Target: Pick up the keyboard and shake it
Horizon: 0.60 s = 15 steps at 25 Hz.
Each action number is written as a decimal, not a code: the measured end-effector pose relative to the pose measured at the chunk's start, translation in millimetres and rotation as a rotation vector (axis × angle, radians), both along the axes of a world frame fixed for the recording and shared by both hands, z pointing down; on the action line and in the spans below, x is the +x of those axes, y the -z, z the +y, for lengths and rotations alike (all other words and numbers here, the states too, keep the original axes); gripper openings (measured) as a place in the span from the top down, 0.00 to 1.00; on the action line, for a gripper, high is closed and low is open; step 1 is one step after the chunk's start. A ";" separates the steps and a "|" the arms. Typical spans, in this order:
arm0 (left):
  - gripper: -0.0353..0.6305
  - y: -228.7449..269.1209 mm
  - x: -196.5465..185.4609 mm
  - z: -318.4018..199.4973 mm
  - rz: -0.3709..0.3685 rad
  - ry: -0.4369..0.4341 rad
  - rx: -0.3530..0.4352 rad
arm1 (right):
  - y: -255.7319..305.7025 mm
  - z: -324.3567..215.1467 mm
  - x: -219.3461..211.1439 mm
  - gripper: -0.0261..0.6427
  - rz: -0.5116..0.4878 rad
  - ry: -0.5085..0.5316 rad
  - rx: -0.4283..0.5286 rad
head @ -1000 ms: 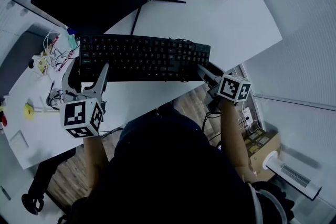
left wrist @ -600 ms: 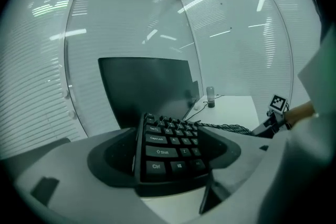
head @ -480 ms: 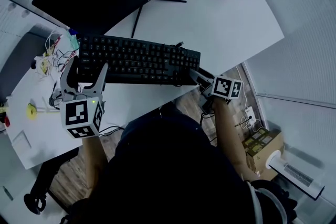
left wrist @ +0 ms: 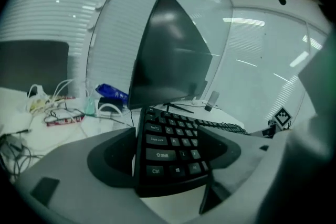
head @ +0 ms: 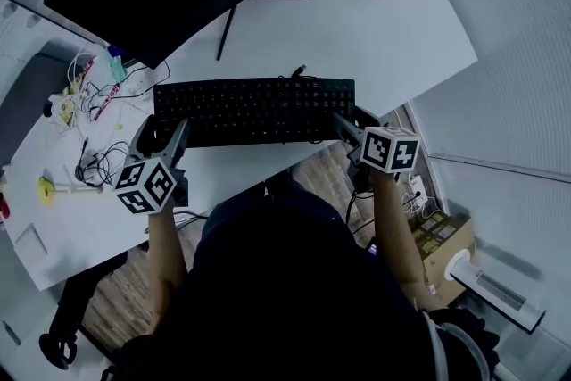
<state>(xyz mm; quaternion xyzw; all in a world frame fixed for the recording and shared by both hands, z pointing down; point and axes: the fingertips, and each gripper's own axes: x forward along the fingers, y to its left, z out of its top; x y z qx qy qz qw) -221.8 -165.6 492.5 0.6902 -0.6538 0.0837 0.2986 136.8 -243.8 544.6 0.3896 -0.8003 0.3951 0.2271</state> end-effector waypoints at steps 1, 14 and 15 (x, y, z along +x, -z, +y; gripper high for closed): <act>0.38 -11.7 1.7 3.4 0.026 0.006 -0.016 | -5.7 1.6 2.3 0.53 0.018 0.005 -0.008; 0.38 -125.2 14.0 38.4 0.126 0.036 -0.228 | -95.9 10.3 7.9 0.53 0.152 0.095 -0.116; 0.38 -128.7 14.1 36.1 0.118 0.031 -0.239 | -98.0 4.7 5.7 0.53 0.166 0.111 -0.110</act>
